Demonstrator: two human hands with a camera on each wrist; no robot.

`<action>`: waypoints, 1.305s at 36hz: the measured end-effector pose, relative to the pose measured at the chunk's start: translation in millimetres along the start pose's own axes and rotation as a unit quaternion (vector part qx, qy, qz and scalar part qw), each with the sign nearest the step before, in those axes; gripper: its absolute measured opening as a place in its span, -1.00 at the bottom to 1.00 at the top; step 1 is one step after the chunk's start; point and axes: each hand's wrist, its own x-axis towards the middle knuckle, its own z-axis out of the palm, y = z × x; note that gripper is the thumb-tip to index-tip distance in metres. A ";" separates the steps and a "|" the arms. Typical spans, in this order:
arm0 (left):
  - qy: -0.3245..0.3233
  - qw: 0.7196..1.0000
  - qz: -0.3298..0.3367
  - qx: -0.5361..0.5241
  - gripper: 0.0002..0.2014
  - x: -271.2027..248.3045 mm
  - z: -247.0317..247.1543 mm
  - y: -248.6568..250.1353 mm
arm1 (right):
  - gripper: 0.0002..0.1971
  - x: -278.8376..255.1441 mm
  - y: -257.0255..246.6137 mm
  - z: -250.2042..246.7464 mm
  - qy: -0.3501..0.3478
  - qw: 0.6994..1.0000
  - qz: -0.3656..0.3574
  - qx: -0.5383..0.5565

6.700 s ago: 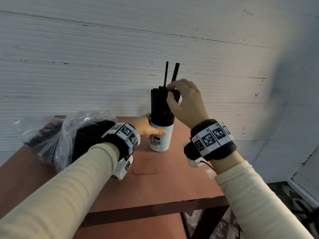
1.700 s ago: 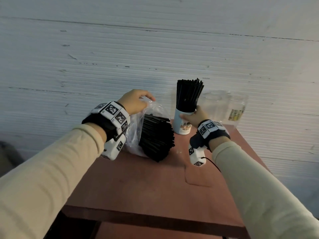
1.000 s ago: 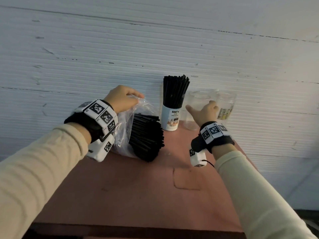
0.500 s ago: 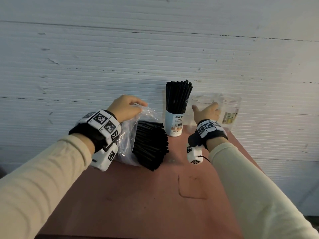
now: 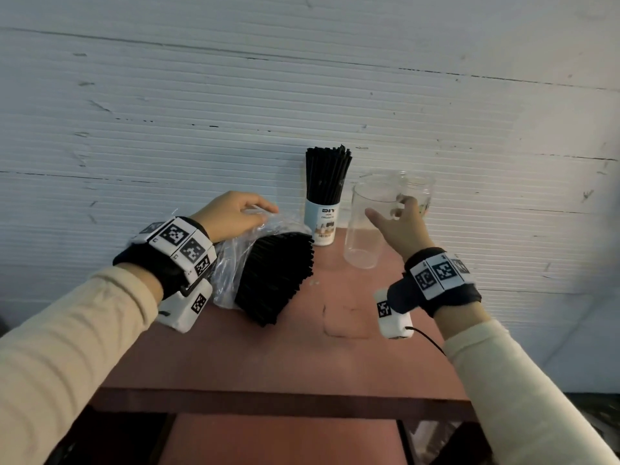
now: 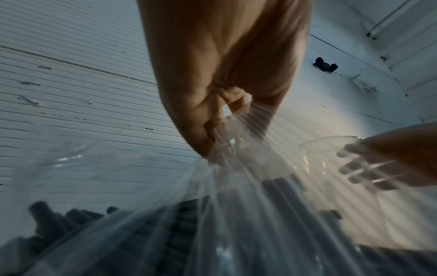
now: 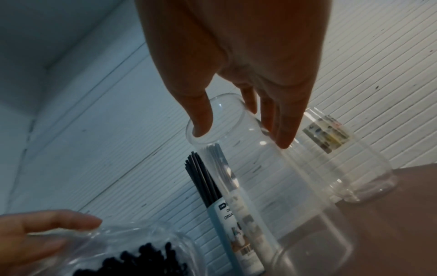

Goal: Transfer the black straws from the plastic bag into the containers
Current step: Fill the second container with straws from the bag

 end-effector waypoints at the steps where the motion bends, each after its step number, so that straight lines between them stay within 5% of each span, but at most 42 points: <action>1: -0.007 1.000 0.000 0.001 -0.80 -3.0 -0.1 1.4 | -0.25 -6.0 0.3 -3.5 -0.010 1.000 0.000 0.003; 7: -0.016 1.000 -0.014 0.005 -0.76 -21.7 0.4 6.0 | -0.24 -34.1 -0.1 -16.5 -0.042 0.999 0.009 0.009; 14: -0.049 0.997 -0.021 0.053 -0.41 -48.7 3.9 9.9 | -0.20 -51.3 -1.5 -25.6 -0.060 0.998 0.025 0.015; 20: -0.011 0.996 -0.022 0.083 -0.62 -62.5 1.3 4.2 | -0.17 -58.0 -7.6 -31.6 -0.037 0.998 0.027 -0.038; 23: 0.019 0.995 -0.039 0.087 -0.58 -63.2 -1.7 -7.3 | -0.12 -66.9 -15.3 -30.0 0.025 0.992 -0.060 -0.113; 27: 0.079 0.991 -0.051 0.098 -0.54 -58.8 -3.3 -11.3 | -0.44 -74.9 -30.8 -15.9 0.095 0.951 -0.240 -0.172; 33: 0.093 0.992 -0.040 0.078 -0.51 -49.4 -8.5 -5.4 | -0.84 -93.0 -64.9 32.3 -0.085 0.912 -0.358 -0.181; 36: 0.088 0.993 -0.039 0.066 -0.46 -46.5 -11.6 -3.7 | -0.78 -96.9 -78.8 63.4 -0.200 0.893 -0.348 -0.203; 41: 0.094 0.994 -0.029 0.057 -0.43 -41.1 -14.4 -3.1 | -0.69 -96.9 -100.3 98.9 -0.282 0.842 -0.318 -0.332; 47: 0.112 0.991 -0.031 0.071 -0.44 -37.2 -21.9 -3.6 | -0.55 -85.9 -102.1 117.4 -0.283 0.816 -0.300 -0.404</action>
